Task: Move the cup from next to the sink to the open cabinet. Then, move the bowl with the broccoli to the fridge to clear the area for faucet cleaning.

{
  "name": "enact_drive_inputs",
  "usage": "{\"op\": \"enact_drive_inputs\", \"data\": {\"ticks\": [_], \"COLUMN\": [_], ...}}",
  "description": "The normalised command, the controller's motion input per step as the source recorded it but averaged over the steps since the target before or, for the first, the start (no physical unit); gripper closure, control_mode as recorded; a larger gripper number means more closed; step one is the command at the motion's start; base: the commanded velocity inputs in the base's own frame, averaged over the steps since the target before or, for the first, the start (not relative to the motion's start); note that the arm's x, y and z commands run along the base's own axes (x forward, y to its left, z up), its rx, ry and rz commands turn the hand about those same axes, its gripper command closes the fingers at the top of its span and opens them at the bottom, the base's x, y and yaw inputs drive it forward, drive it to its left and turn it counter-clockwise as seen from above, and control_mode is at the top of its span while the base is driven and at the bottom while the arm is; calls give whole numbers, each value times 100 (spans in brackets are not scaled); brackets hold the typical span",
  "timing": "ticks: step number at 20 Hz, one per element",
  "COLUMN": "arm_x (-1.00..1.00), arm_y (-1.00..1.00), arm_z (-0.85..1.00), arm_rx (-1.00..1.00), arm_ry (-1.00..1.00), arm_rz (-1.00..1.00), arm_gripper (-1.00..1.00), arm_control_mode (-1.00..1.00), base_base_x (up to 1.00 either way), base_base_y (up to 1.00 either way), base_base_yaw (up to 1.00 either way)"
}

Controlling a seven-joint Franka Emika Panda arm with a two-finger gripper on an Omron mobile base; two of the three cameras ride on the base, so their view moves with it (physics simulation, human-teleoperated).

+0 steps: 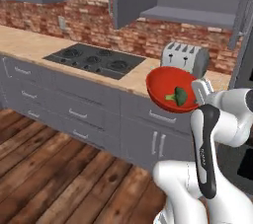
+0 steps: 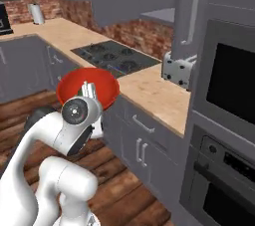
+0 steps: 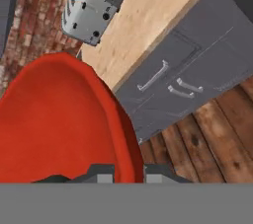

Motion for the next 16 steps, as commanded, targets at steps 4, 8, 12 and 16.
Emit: {"op": "enact_drive_inputs", "data": {"ticks": [4, 8, 12, 16], "arm_x": [0, 0, 0, 0], "arm_y": [0, 0, 0, 0], "arm_z": [0, 0, 0, 0], "arm_rx": [0, 0, 0, 0], "arm_ry": [0, 0, 0, 0], "arm_rz": [0, 0, 0, 0], "arm_gripper": [100, 100, 100, 100], "arm_control_mode": [100, 100, 100, 100], "base_base_x": [0, 0, 3, 89], "base_base_y": [0, 4, 14, 47], "base_base_yaw": [100, 98, 90, 31]}}
